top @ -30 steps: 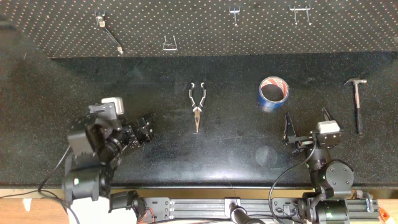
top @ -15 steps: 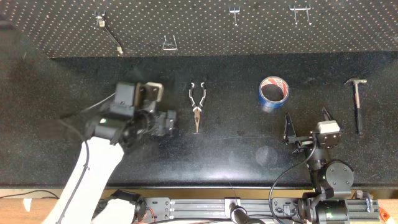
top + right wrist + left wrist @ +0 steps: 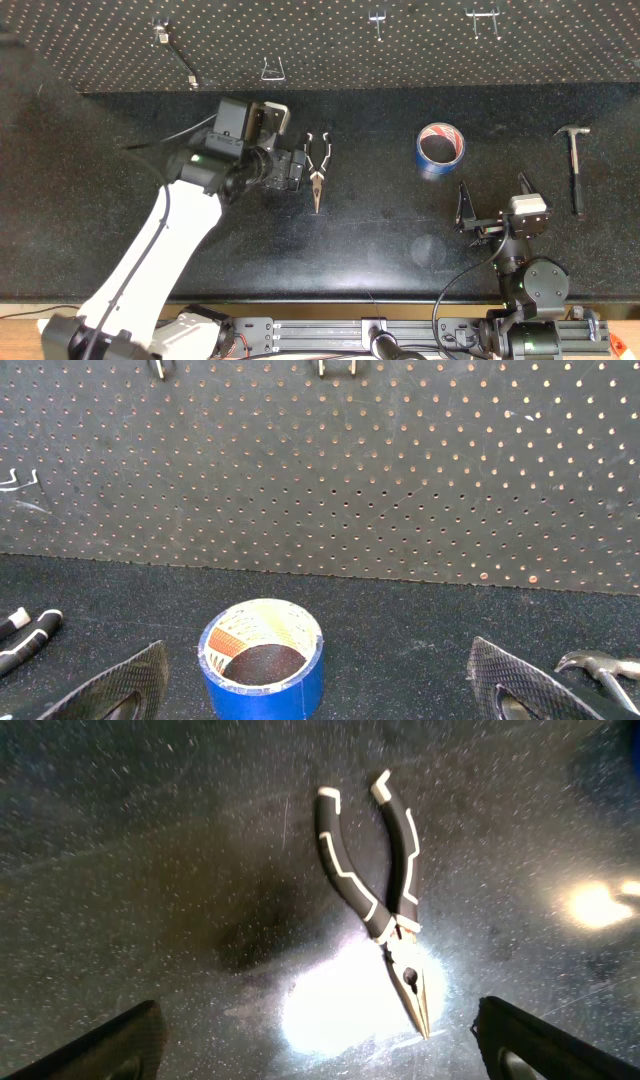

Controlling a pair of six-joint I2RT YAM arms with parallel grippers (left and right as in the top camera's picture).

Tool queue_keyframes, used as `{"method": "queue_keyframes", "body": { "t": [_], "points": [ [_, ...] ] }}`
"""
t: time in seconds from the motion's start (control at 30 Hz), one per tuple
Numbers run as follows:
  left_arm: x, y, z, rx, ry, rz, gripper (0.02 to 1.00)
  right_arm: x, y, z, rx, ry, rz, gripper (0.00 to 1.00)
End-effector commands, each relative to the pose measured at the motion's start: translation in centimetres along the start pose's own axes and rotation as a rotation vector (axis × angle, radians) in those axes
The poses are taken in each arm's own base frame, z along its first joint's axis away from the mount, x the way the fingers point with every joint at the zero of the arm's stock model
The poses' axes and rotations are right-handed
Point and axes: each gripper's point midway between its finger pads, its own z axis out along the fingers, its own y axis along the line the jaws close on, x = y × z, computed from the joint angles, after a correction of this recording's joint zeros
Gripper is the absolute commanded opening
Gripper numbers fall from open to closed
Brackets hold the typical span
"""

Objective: Place Tools Onto Pegboard

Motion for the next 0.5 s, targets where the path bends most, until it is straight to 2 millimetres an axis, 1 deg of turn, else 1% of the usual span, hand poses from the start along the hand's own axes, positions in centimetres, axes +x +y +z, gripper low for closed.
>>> {"method": "queue_keyframes", "body": {
  "t": [0.03, 0.1, 0.13, 0.17, 0.23, 0.27, 0.33, 0.37, 0.43, 0.5],
  "points": [
    [-0.6, 0.7, -0.5, -0.040, -0.020, -0.001, 0.993, 0.2, 0.0, 0.0, -0.002, 0.003, -0.014, 0.974],
    [-0.9, 0.6, -0.5, -0.039, -0.031, 0.000, 0.993, 0.2, 0.0, 0.0, -0.002, 0.003, -0.014, 0.976],
    [-1.6, 0.4, -0.5, -0.028, -0.061, 0.003, 0.996, 0.2, 0.0, 0.0, -0.003, 0.003, -0.014, 0.976],
    [-2.2, -0.1, -0.5, -0.001, -0.083, -0.031, 0.993, 0.2, 0.0, 0.0, -0.002, 0.003, -0.014, 0.976],
    [-2.8, -0.7, -0.5, 0.021, -0.105, -0.205, 0.996, 0.2, 0.0, 0.0, -0.002, 0.003, -0.014, 0.976],
    [-2.7, -1.2, -0.5, 0.030, -0.101, -0.257, 0.996, 0.2, 0.0, 0.0, -0.002, 0.003, -0.014, 0.976],
    [-2.2, -2.2, -0.3, -0.006, -0.096, -0.259, 0.998, 0.2, 0.0, 0.0, -0.002, 0.003, -0.014, 0.976],
    [-1.8, -3.1, -0.1, -0.029, -0.091, -0.257, 0.998, 0.2, 0.0, 0.0, -0.002, 0.003, -0.014, 0.976],
    [-0.2, -4.6, 0.7, -0.082, -0.053, -0.280, 0.998, 0.2, 0.0, 0.0, -0.002, 0.003, -0.014, 0.976],
    [1.6, -6.2, 2.0, -0.099, 0.014, -0.297, 0.996, 0.2, 0.0, 0.0, -0.002, 0.003, -0.014, 0.976]
  ]
}}
